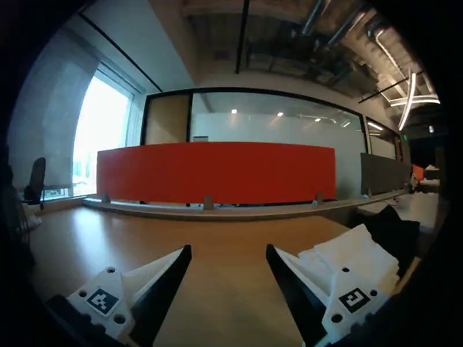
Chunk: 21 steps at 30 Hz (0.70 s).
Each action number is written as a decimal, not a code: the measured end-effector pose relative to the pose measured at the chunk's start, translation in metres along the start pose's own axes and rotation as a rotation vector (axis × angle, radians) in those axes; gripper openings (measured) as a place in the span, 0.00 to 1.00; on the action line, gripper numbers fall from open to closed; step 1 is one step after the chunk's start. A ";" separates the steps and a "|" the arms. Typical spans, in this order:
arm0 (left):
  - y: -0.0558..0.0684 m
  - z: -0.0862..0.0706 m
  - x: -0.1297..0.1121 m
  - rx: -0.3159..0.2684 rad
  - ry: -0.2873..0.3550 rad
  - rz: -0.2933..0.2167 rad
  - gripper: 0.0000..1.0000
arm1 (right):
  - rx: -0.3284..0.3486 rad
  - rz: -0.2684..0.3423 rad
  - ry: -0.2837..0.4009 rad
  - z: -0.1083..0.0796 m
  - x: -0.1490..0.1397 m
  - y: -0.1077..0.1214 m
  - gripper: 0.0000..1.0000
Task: Fold towel
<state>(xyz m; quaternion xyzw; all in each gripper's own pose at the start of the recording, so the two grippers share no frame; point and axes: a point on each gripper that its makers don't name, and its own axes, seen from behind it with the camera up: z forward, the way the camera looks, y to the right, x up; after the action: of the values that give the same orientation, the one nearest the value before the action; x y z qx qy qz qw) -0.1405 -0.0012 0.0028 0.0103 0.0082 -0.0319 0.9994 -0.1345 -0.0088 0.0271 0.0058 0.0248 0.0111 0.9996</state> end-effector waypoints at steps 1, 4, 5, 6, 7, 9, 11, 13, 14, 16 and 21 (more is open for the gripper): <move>0.000 0.000 0.000 0.000 0.000 0.000 0.96 | 0.000 0.000 0.000 0.000 0.000 0.000 1.00; 0.000 0.000 0.001 0.000 0.000 0.000 0.96 | 0.000 0.000 0.000 0.000 0.000 0.000 1.00; 0.000 0.000 0.001 0.000 0.000 0.000 0.96 | 0.000 0.000 0.000 0.000 0.000 0.000 1.00; 0.000 0.000 0.002 0.000 0.000 0.000 0.96 | 0.000 0.000 0.000 0.000 0.000 0.000 1.00; 0.000 0.000 0.002 0.000 0.000 0.001 0.96 | 0.000 0.000 0.000 0.000 0.000 0.000 1.00; 0.000 0.000 0.002 0.000 0.000 0.001 0.96 | 0.000 0.001 0.000 0.000 0.000 0.000 1.00; 0.000 0.000 0.002 0.000 0.000 0.001 0.96 | 0.000 0.001 0.000 0.000 0.000 0.001 1.00; 0.000 0.000 0.002 0.000 0.000 0.001 0.96 | 0.000 0.000 0.000 0.000 0.000 0.001 1.00; 0.000 0.000 0.002 0.000 0.000 0.001 0.96 | 0.000 0.001 0.000 0.000 0.000 0.001 1.00; 0.000 0.000 0.002 0.000 0.000 0.001 0.96 | 0.000 0.000 0.000 0.000 0.000 0.001 1.00; 0.000 0.000 0.003 0.000 0.000 0.001 0.96 | 0.000 0.000 0.000 0.000 0.000 0.000 1.00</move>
<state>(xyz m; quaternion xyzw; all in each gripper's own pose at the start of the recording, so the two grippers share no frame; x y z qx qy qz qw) -0.1379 -0.0014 0.0024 0.0103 0.0081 -0.0316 0.9994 -0.1348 -0.0085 0.0273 0.0058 0.0248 0.0113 0.9996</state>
